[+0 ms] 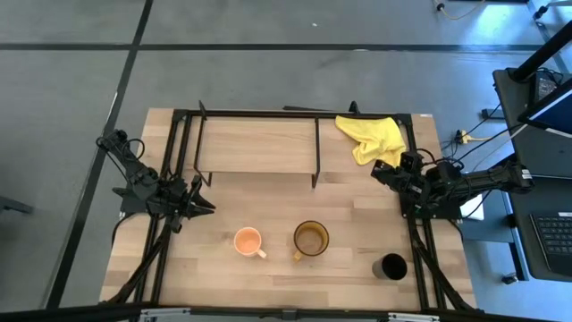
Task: Stack small to large cups/mugs on shelf
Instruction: Put the black cup on the shelf
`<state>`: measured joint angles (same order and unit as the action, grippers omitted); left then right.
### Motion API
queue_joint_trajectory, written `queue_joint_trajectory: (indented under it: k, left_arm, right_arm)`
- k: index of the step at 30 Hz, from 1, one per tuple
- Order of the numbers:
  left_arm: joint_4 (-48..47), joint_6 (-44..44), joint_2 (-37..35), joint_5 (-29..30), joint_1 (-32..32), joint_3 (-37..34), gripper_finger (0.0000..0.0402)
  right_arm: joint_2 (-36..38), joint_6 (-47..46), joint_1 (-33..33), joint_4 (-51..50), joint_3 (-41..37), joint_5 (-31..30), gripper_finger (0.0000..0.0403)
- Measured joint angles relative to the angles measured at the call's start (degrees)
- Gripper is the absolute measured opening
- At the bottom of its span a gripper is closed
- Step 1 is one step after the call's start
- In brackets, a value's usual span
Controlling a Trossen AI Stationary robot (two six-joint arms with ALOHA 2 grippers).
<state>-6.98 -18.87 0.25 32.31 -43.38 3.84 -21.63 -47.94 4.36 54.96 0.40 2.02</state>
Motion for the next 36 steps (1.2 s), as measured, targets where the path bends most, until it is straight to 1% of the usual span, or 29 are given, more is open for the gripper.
queue_joint_trajectory:
  k: [16,19,21,23,24,26,28,31,33,36]
  left_arm:
    - [0.0,0.0,0.0,0.0,0.0,0.0,0.0055]
    - [0.0,0.0,0.0,0.0,0.0,0.0,0.0055]
    - [0.0,0.0,0.0,0.0,0.0,0.0,0.0055]
    - [0.0,0.0,0.0,0.0,0.0,0.0,0.0055]
    - [0.0,0.0,0.0,0.0,0.0,0.0,0.0055]
    - [0.0,0.0,0.0,0.0,0.0,0.0,0.0055]
    - [0.0,0.0,0.0,0.0,0.0,0.0,0.0055]
    - [0.0,0.0,0.0,0.0,0.0,0.0,0.0055]
    - [0.0,0.0,0.0,0.0,0.0,0.0,0.0055]
    - [0.0,0.0,0.0,0.0,0.0,0.0,0.0055]
  right_arm:
    - [0.0,0.2,0.0,-1.2,0.1,0.1,0.0129]
    - [-0.1,0.8,0.0,-2.1,2.6,1.4,0.0129]
    - [-0.1,2.6,0.0,-5.8,6.5,3.3,0.0129]
    - [-0.1,5.7,0.0,-13.2,12.0,5.4,0.0129]
    - [-0.3,7.7,0.0,-18.5,15.5,5.9,0.0129]
    - [-1.1,12.1,0.0,-31.7,23.1,6.7,0.0129]
    - [-3.0,16.8,0.0,-46.9,31.4,6.7,0.0129]
    - [-7.1,21.6,0.0,-68.8,43.0,5.0,0.0129]
    - [-10.2,23.8,0.0,-80.3,49.8,4.0,0.0129]
    - [-14.6,25.6,0.0,-95.1,58.6,2.7,0.0129]
